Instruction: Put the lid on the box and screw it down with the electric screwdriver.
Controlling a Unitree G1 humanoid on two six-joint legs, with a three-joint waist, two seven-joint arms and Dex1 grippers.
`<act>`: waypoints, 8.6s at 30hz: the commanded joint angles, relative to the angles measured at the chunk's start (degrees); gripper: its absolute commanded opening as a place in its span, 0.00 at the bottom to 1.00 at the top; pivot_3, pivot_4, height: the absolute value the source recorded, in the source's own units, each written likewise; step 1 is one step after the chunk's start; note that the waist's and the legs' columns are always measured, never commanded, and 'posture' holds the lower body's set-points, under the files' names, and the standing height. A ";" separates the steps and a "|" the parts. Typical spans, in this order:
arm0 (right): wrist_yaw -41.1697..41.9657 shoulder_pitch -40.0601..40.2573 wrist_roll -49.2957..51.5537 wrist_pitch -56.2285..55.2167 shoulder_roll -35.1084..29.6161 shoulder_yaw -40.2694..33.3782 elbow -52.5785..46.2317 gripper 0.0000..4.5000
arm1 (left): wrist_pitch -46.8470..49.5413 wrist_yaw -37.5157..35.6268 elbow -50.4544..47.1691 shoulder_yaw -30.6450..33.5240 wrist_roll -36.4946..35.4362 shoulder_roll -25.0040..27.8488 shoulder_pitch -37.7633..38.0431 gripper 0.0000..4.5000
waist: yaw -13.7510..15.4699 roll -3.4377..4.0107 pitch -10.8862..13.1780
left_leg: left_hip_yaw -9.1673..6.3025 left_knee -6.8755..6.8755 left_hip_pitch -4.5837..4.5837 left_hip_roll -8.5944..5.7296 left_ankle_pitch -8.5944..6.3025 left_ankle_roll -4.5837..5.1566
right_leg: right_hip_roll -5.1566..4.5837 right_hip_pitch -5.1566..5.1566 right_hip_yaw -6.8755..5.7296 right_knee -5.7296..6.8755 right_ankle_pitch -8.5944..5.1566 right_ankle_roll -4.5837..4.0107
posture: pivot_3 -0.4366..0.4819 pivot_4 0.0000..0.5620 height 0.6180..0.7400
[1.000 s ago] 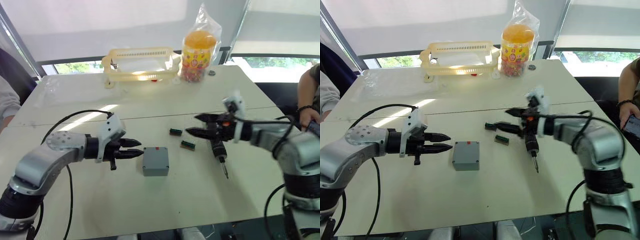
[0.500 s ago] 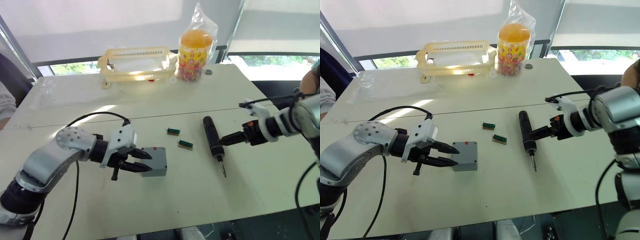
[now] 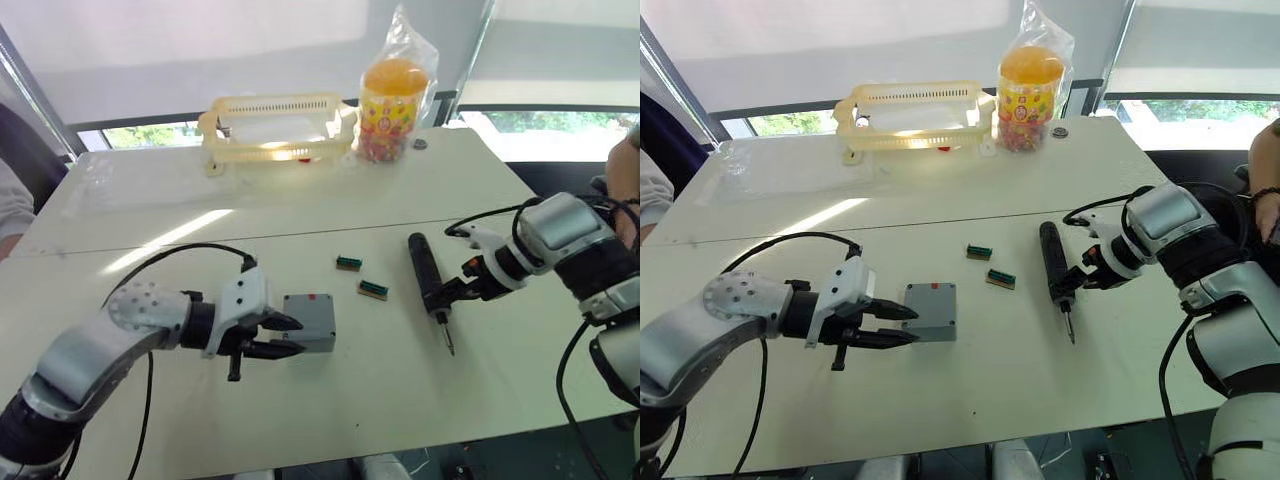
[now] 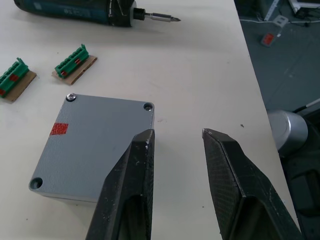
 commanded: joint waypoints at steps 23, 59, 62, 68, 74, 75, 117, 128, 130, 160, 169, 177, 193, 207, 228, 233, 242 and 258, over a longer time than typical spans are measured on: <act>-24.88 16.49 -9.97 8.42 13.99 -49.60 -34.51 0.39 | -1.70 -1.15 11.27 4.90 -0.98 1.33 -2.52 0.34 | 0.22 -0.04 -0.05 | -0.10 0.04 0.00 -0.01 0.00 -0.01 | 0.00 0.06 -0.08 0.04 0.01 0.00 | 0.48 0.27 1.00; -34.08 50.71 4.49 -53.64 42.96 -37.94 -62.17 0.39 | -13.22 5.83 17.28 -5.64 13.27 -12.78 2.10 0.34 | 0.07 0.10 -0.09 | -0.11 -0.05 0.05 0.00 0.07 -0.12 | 0.00 0.07 -0.08 0.12 0.00 0.02 | 0.48 0.27 1.00; -33.82 50.73 3.59 -55.26 42.61 -37.04 -60.91 0.39 | -13.64 5.70 17.77 -5.87 13.75 -13.05 2.09 0.34 | 0.07 0.10 -0.09 | -0.12 -0.05 0.05 0.00 0.07 -0.12 | 0.00 0.08 -0.08 0.12 0.00 0.02 | 0.48 0.27 1.00; -33.84 49.43 2.33 -58.37 42.52 -36.05 -58.05 0.39 | -13.99 5.37 18.26 -6.25 14.46 -13.10 2.00 0.34 | 0.09 0.08 -0.10 | -0.12 -0.05 0.07 0.00 0.07 -0.12 | 0.00 0.10 -0.08 0.12 0.00 0.02 | 0.48 0.27 1.00; -33.91 48.16 1.68 -60.36 42.85 -35.24 -56.03 0.39 | -14.58 5.10 18.81 -6.43 15.34 -13.05 1.94 0.34 | 0.08 0.09 -0.10 | -0.12 -0.05 0.07 0.00 0.07 -0.12 | 0.00 0.10 -0.08 0.12 0.00 0.02 | 0.48 0.27 1.00; -33.93 47.98 1.59 -60.59 42.92 -35.11 -55.83 0.39 | -14.74 5.15 18.95 -6.44 15.52 -12.99 2.03 0.34 | 0.08 0.09 -0.10 | -0.12 -0.05 0.07 0.00 0.07 -0.12 | 0.00 0.10 -0.08 0.12 0.00 0.02 | 0.48 0.27 1.00; -33.33 47.16 0.08 -64.70 41.82 -34.55 -53.80 0.39 | -14.88 6.30 19.49 -6.33 16.48 -12.85 2.37 0.34 | 0.08 0.09 -0.15 | -0.13 -0.05 0.14 0.00 0.07 -0.12 | 0.00 0.18 -0.08 0.12 0.00 0.02 | 0.48 0.27 1.00; -33.98 47.01 2.35 -62.45 41.25 -34.63 -55.95 0.39 | -15.39 5.81 20.19 -6.65 16.73 -12.92 2.10 0.34 | 0.07 0.09 -0.15 | -0.13 -0.05 0.14 0.00 0.07 -0.12 | 0.00 0.18 -0.08 0.12 0.00 0.02 | 0.48 0.27 1.00; -33.92 47.31 2.34 -62.30 41.29 -34.37 -56.06 0.39 | -15.41 5.78 20.24 -6.68 16.77 -12.93 2.06 0.34 | 0.07 0.09 -0.15 | -0.13 -0.05 0.14 0.00 0.07 -0.12 | 0.01 0.18 -0.08 0.12 0.00 0.02 | 0.48 0.27 1.00; -32.84 48.59 2.11 -62.56 40.76 -33.28 -54.20 0.39 | -15.11 6.59 19.69 -6.97 17.32 -12.84 2.87 0.34 | 0.07 0.09 -0.15 | -0.13 -0.05 0.15 0.00 0.07 -0.12 | 0.01 0.18 -0.08 0.12 0.00 0.02 | 0.48 0.27 1.00; -32.88 48.61 0.83 -63.49 41.32 -32.50 -52.67 0.39 | -15.14 6.72 19.96 -6.92 17.38 -12.94 2.69 0.34 | 0.07 0.09 -0.15 | -0.13 -0.05 0.15 0.00 0.07 -0.12 | 0.00 0.18 -0.08 0.12 0.00 0.02 | 0.48 0.27 1.00; -32.59 49.32 -0.18 -63.82 40.67 -32.35 -51.66 0.39 | -15.28 6.83 20.26 -6.89 17.50 -12.99 2.54 0.34 | 0.07 0.09 -0.16 | -0.13 -0.05 0.16 0.00 0.07 -0.12 | 0.01 0.19 -0.08 0.12 0.00 0.02 | 0.48 0.27 1.00; -34.30 46.92 4.09 -61.62 41.47 -34.19 -55.50 0.39 | -15.67 6.89 20.27 -7.20 17.57 -13.18 2.55 0.34 | 0.08 0.08 -0.17 | -0.13 -0.05 0.19 0.00 0.07 -0.12 | 0.01 0.23 -0.08 0.12 0.00 0.02 | 0.48 0.27 1.00; -33.74 48.39 3.24 -62.35 40.20 -33.68 -54.64 0.39 | -15.25 7.01 19.75 -7.05 17.36 -12.95 2.85 0.34 | 0.07 0.08 -0.17 | -0.13 -0.05 0.19 0.00 0.07 -0.12 | 0.01 0.23 -0.08 0.12 0.00 0.02 | 0.48 0.27 1.00; -32.66 49.14 0.58 -64.58 40.88 -32.66 -50.98 0.39 | -15.20 7.16 19.92 -6.89 17.42 -12.90 2.81 0.34 | 0.07 0.08 -0.17 | -0.13 -0.05 0.19 0.00 0.07 -0.12 | 0.01 0.23 -0.08 0.12 0.00 0.02 | 0.48 0.27 1.00; -30.37 50.12 -1.45 -65.52 38.94 -30.49 -50.74 0.39 | -15.22 7.10 20.10 -6.90 17.38 -12.96 2.72 0.34 | 0.07 0.08 -0.18 | -0.13 -0.05 0.19 0.00 0.07 -0.12 | 0.01 0.23 -0.08 0.12 0.00 0.02 | 0.48 0.27 1.00; -23.63 51.91 -6.14 -71.48 34.16 -24.94 -50.58 0.39 | -15.19 7.20 20.04 -7.02 17.42 -13.10 2.93 0.34 | 0.06 -0.03 -0.34 | -0.11 -0.08 0.35 0.00 0.06 -0.11 | 0.02 0.39 -0.07 0.09 -0.01 0.01 | 0.48 0.27 1.00; -25.49 50.90 -4.27 -67.53 36.60 -27.41 -46.43 0.39 | -14.93 6.83 19.25 -7.50 17.91 -13.28 3.66 0.34 | -0.01 -0.11 -0.46 | -0.12 -0.23 1.13 0.01 -0.03 0.02 | 0.02 1.16 -0.07 -0.03 -0.20 0.00 | 0.48 0.27 1.00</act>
